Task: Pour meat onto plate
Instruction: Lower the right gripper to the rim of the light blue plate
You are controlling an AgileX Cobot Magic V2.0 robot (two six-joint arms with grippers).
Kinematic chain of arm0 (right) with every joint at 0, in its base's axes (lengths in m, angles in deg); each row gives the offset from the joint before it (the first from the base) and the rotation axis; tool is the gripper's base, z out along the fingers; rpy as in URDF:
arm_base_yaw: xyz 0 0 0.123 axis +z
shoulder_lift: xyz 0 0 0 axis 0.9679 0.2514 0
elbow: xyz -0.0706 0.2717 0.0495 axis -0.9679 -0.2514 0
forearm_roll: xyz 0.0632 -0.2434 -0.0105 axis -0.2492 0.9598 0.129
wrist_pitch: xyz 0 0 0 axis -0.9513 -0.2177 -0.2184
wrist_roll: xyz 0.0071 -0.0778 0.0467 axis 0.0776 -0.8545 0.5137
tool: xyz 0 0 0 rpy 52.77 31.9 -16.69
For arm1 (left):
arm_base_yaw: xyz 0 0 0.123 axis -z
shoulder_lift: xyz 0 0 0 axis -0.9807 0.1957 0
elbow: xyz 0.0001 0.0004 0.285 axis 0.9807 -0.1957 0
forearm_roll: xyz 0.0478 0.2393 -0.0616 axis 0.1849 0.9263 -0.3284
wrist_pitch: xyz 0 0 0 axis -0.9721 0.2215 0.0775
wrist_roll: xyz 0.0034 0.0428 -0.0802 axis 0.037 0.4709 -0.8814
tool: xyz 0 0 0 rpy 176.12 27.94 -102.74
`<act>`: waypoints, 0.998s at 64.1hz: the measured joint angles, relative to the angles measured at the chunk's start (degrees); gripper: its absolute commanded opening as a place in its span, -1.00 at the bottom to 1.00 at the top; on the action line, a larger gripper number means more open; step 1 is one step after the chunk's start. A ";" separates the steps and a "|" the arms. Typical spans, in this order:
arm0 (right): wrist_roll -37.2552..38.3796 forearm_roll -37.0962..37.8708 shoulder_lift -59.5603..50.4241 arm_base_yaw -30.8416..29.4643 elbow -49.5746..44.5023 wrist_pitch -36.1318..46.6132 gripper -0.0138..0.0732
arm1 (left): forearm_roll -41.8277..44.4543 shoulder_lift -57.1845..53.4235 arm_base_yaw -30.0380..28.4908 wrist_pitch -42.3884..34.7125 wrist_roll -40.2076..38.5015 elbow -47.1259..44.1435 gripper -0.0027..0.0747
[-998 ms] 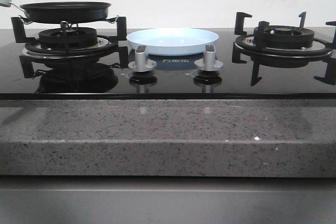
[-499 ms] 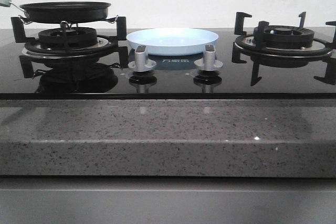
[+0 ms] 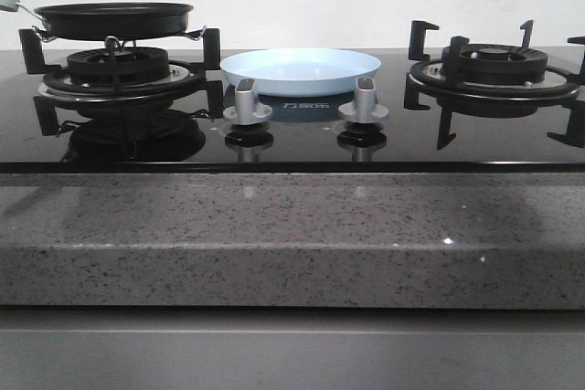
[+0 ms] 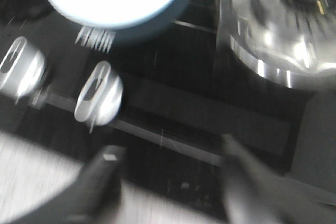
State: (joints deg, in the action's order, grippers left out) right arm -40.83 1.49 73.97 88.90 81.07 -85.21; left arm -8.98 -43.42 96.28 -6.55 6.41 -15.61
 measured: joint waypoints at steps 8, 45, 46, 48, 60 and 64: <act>0.00 -0.08 7.09 0.00 6.37 -0.47 0.07 | 0.00 0.00 0.00 0.00 0.00 0.00 0.15; 0.00 -0.93 36.11 0.00 36.53 -10.69 0.07 | 0.00 0.00 0.00 0.00 0.08 0.00 0.15; 0.00 -0.93 36.70 0.00 37.52 -10.85 0.07 | 0.00 0.00 0.00 0.00 0.08 0.00 0.15; 0.00 -0.93 37.86 0.00 38.78 -11.34 0.07 | 0.00 0.00 0.00 0.00 0.08 0.00 0.15; 0.00 -1.04 44.94 0.00 46.54 -12.50 0.07 | 0.00 0.00 0.00 0.00 0.08 0.00 0.15; 0.00 -1.04 46.54 0.00 48.33 -12.50 0.07 | 0.00 0.00 0.00 0.00 0.08 0.00 0.15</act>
State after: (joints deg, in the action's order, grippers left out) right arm -40.83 0.45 120.51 88.90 129.40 -97.71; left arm -8.98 -43.42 96.28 -6.55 6.49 -15.61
